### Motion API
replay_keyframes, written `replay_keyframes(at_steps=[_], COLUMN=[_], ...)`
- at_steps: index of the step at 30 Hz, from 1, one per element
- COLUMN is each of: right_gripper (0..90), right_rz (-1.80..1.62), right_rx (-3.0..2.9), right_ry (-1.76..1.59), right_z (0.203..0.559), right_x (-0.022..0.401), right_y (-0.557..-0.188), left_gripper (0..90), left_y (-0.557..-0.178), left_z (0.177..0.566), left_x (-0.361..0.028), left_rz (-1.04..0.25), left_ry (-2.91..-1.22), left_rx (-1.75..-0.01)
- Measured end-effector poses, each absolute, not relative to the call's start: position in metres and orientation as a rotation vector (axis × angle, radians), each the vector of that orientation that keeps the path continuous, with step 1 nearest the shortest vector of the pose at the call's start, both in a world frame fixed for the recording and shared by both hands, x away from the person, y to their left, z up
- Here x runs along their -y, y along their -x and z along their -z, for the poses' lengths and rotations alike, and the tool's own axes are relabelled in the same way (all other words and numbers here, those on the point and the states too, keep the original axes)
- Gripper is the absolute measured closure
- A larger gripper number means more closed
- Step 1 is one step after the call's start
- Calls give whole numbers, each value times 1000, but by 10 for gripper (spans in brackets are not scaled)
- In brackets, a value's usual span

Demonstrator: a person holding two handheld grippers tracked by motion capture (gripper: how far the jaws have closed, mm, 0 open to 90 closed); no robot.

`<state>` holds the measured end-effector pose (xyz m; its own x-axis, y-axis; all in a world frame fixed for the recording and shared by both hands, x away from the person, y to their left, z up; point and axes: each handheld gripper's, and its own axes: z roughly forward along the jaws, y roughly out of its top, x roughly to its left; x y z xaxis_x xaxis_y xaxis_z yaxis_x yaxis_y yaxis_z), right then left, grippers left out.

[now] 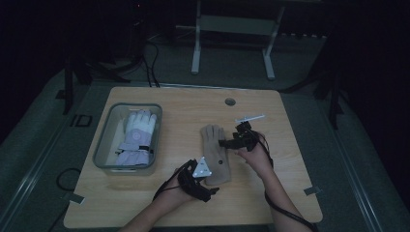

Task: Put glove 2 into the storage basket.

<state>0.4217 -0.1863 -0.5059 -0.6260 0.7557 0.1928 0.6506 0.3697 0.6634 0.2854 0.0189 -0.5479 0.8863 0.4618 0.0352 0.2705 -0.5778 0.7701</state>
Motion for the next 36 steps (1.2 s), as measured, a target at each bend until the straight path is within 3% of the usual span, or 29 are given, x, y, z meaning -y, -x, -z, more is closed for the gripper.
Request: replay_keyframes(at_steps=[3, 11, 16, 26, 29, 36], right_gripper=[274, 277, 375, 607, 650, 714], right_rz=[-1106, -1039, -1073, -1001, -997, -991], right_rx=[-2469, -2493, -2552, -2600, -2595, -2573], right_ry=[-1321, -1448, -1469, -1389, -1384, -1368], right_z=[511, 534, 545, 543, 542, 540], right_x=[184, 172, 171, 166, 166, 162], right_y=[-433, -454, -458, -455, -454, -452], left_gripper=[153, 218, 232, 364, 436, 759], left_y=[-288, -297, -304, -307, -307, -308], left_z=[548, 553, 561, 560, 559, 555], left_x=[-11, 2, 6, 10, 11, 13], left_rz=[-301, -317, -292, -326, -358, -442], left_ry=[-2243, -2295, -2376, -2420, -2441, -2448], left_rx=[-485, -469, -465, -451, -439, -443])
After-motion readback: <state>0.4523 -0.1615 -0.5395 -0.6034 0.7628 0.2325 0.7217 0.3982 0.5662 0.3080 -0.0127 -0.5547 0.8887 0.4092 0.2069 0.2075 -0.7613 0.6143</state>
